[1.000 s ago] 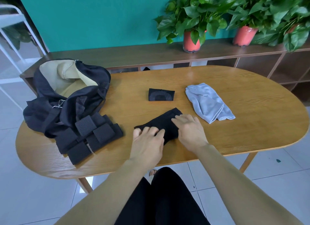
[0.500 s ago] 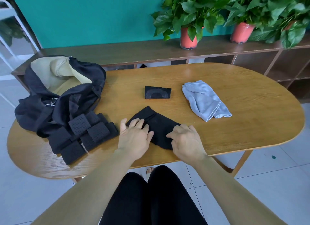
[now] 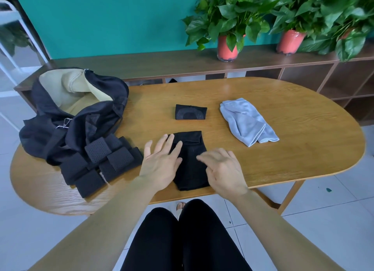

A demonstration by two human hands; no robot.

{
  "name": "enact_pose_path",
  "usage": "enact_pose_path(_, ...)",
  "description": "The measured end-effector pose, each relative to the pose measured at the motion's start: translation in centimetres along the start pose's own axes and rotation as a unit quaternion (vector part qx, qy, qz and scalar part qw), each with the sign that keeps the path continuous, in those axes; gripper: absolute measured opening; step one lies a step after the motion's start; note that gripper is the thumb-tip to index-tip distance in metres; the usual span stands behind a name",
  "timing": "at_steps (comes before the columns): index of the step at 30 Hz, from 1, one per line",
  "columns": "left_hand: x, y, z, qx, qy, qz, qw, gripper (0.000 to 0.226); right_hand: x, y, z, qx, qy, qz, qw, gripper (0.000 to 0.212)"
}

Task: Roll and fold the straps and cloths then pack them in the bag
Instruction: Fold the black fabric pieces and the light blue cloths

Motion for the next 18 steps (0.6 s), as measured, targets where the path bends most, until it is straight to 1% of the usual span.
enact_pose_path(2,0.7,0.0,0.5,-0.008,-0.006,0.009,1.000,0.055,0.3,-0.5,-0.5,-0.069,-0.006,0.029,0.997,0.044)
enact_pose_path(3,1.1,-0.1,0.8,-0.023,-0.009,0.013,1.000,0.056,0.3,-0.9,-0.6,-0.113,0.002,0.040,0.993,0.049)
enact_pose_path(5,1.9,-0.7,1.6,-0.062,-0.016,0.013,0.998,0.058,0.2,-1.8,-0.2,-0.197,0.010,0.048,0.979,0.069)
enact_pose_path(6,2.0,-1.1,1.9,-0.078,-0.017,0.012,0.997,0.058,0.3,-2.1,0.1,-0.223,0.007,0.052,0.973,0.079)
enact_pose_path(7,2.0,-1.4,2.1,-0.089,-0.016,0.012,0.996,0.058,0.5,-2.2,0.4,-0.239,0.000,0.056,0.969,0.084)
enact_pose_path(8,1.8,-1.7,2.2,-0.094,-0.016,0.011,0.995,0.058,0.6,-2.3,0.6,-0.249,-0.005,0.059,0.967,0.084)
enact_pose_path(11,1.5,-2.0,2.3,-0.097,-0.028,-0.002,0.995,0.058,0.6,-2.4,0.8,-0.260,-0.008,0.061,0.964,0.080)
enact_pose_path(14,1.4,-1.8,2.4,-0.084,-0.031,-0.002,0.996,0.061,0.4,-2.1,1.0,-0.253,-0.004,0.056,0.966,0.078)
enact_pose_path(16,1.1,-1.7,3.0,-0.040,-0.049,0.016,0.998,0.068,0.2,-1.4,1.6,-0.221,0.003,0.037,0.974,0.071)
enact_pose_path(18,0.9,-1.2,3.7,0.047,-0.096,0.045,0.993,0.070,0.2,-0.6,2.4,-0.161,0.021,0.028,0.986,0.065)
Point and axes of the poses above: each hand's wrist, its own z-axis away from the middle knuckle, its own y-axis out of the back of the hand, x = y × z, the point moved 2 cm from there along -z, towards the middle knuckle, and after that the axes turned 2 degrees about -z, right-handed, at the moved point
